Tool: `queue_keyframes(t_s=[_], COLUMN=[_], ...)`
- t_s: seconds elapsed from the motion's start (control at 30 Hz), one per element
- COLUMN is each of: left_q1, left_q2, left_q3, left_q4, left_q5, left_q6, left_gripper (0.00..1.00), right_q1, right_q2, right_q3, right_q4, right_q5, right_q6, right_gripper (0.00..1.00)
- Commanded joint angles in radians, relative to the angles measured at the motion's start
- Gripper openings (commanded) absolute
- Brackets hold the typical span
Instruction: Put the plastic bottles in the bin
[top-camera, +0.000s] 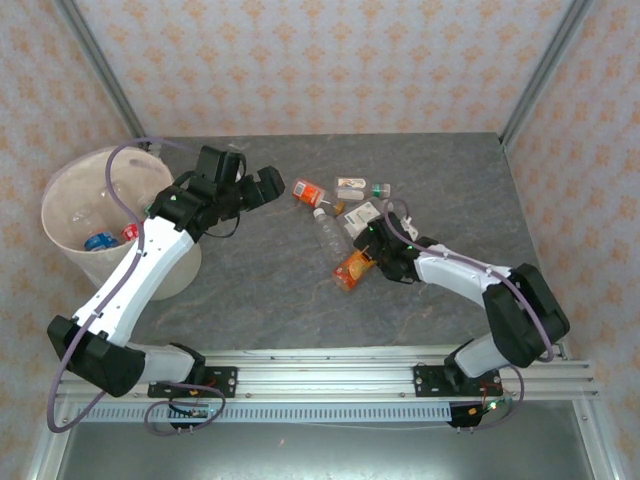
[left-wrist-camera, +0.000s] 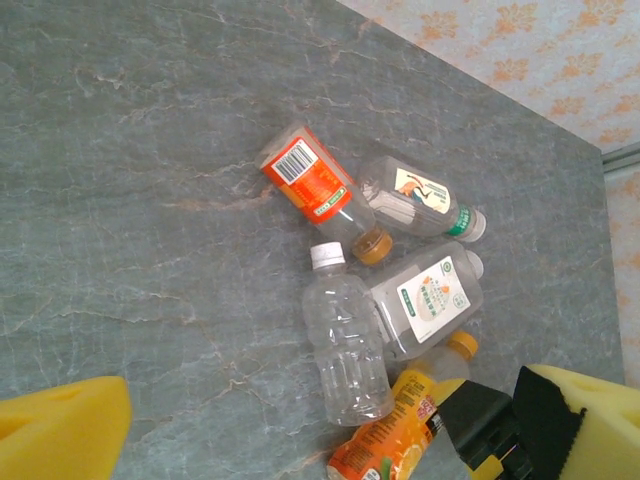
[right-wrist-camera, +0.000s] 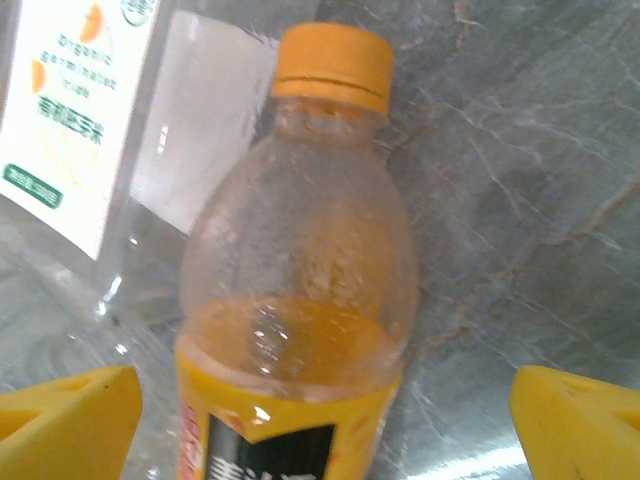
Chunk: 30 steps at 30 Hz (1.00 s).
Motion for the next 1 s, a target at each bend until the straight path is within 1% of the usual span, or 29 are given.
queue_keyframes(t_s=[0.0,0.13,0.23,0.37,0.43,0.5,0.63,0.73,0.9,0.97], left_q1=[-0.008,-0.008,-0.008,-0.007,-0.008,-0.009,-0.018,-0.034,-0.065,-0.067], left_q2=[-0.009,-0.012,-0.009,-0.014,-0.017,-0.02,-0.026,-0.028,-0.039,-0.057], left_q3=[-0.011,-0.024,-0.028,-0.038,-0.047,-0.055,-0.076,-0.089,-0.103,-0.135], left_q4=[0.002,-0.002,-0.007,0.011,0.039,0.065,0.135,0.182,0.225,0.283], left_q5=[-0.044,-0.051,-0.048,-0.023,0.012,0.052,0.143,0.225,0.325,0.394], left_q6=[-0.002,-0.003,-0.006,0.013,0.029,0.042,0.087,0.142,0.231,0.243], left_gripper=[1.0,1.0,1.0,1.0,1.0,1.0,1.0,1.0,1.0,1.0], right_q1=[0.0,0.0,-0.002,-0.007,-0.008,-0.008,-0.008,-0.008,-0.007,-0.007], right_q2=[0.05,0.103,0.108,0.058,0.007,-0.048,-0.171,-0.253,-0.359,-0.395], right_q3=[0.008,0.004,-0.019,-0.072,-0.095,-0.106,-0.102,-0.097,-0.089,-0.093], right_q4=[0.073,0.084,0.1,0.145,0.177,0.191,0.202,0.222,0.274,0.328], right_q5=[0.029,0.049,0.06,0.079,0.09,0.102,0.107,0.08,0.016,-0.034], right_q6=[0.068,0.088,0.097,0.085,0.034,-0.031,-0.209,-0.319,-0.402,-0.409], right_gripper=[0.92,0.85,0.78,0.65,0.57,0.53,0.5,0.5,0.51,0.51])
